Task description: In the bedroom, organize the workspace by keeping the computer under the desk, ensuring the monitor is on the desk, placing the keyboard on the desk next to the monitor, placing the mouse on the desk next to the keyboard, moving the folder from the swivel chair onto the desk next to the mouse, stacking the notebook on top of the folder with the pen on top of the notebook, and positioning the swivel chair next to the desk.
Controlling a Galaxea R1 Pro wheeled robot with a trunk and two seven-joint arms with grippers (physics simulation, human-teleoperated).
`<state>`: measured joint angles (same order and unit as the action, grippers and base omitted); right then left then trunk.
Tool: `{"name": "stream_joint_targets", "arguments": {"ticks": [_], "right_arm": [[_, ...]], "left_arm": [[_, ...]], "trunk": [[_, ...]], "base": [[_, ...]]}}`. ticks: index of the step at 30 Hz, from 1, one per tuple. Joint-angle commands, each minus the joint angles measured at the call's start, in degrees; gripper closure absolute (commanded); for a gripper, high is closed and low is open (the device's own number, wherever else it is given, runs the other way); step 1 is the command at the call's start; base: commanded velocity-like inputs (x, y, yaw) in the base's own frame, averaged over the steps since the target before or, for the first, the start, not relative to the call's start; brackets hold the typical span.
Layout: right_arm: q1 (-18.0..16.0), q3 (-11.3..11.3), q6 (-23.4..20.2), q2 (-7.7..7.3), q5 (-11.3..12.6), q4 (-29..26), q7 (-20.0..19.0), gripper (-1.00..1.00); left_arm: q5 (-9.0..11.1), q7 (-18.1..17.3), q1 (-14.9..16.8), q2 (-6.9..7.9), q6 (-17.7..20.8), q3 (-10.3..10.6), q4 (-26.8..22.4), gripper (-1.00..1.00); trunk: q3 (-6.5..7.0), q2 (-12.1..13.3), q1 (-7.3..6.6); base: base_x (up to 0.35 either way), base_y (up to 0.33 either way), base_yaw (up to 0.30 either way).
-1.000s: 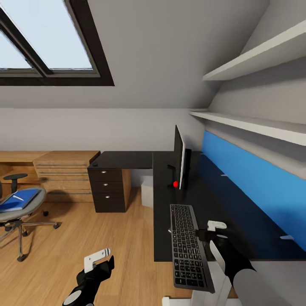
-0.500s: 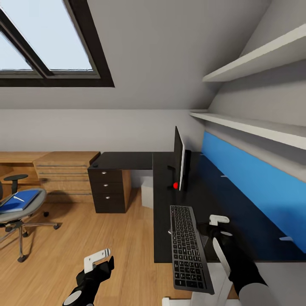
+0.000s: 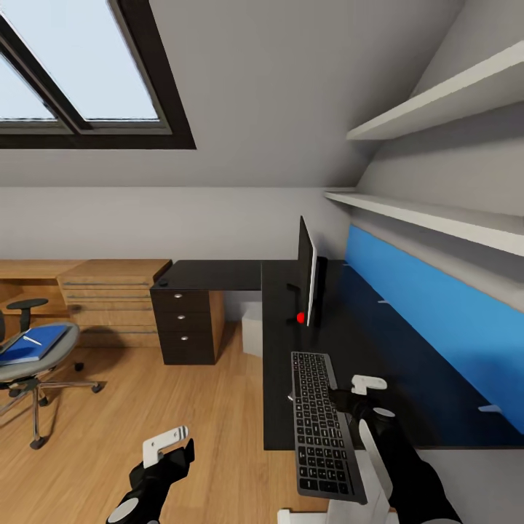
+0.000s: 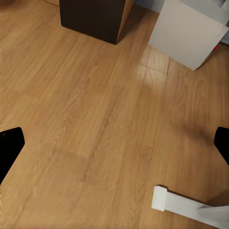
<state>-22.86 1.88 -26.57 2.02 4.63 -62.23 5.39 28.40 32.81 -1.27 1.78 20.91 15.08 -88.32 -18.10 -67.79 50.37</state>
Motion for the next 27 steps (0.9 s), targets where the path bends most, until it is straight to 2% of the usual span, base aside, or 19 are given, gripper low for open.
{"name": "stream_joint_targets", "arguments": {"ticks": [1,6,14,27], "right_arm": [[0.0,0.0,-0.2,0.07,0.5,-0.1,0.3,-1.0],[0.1,0.0,0.2,0.36,0.8,-0.4,0.3,-1.0],[0.1,0.1,0.4,0.96,1.1,-0.6,0.2,-1.0],[0.1,0.0,0.5,1.05,1.3,-0.5,0.2,-1.0]], "left_arm": [[0.4,0.4,0.0,0.15,0.1,0.1,-0.1,-1.0],[0.4,0.4,0.0,0.5,0.1,0.1,-0.1,-1.0],[0.4,0.4,0.0,0.6,0.1,0.1,-0.1,-1.0],[0.3,0.4,0.0,0.6,0.1,0.1,-0.1,-1.0]], "trunk": [[-0.06,0.0,0.01],[-0.06,0.0,0.01],[-0.06,0.0,0.01],[-0.06,0.0,0.01]], "base": [[-0.02,0.0,0.0],[-0.163,0.0,0.0],[-0.315,0.007,0.0],[-0.335,0.133,0.0]]}}
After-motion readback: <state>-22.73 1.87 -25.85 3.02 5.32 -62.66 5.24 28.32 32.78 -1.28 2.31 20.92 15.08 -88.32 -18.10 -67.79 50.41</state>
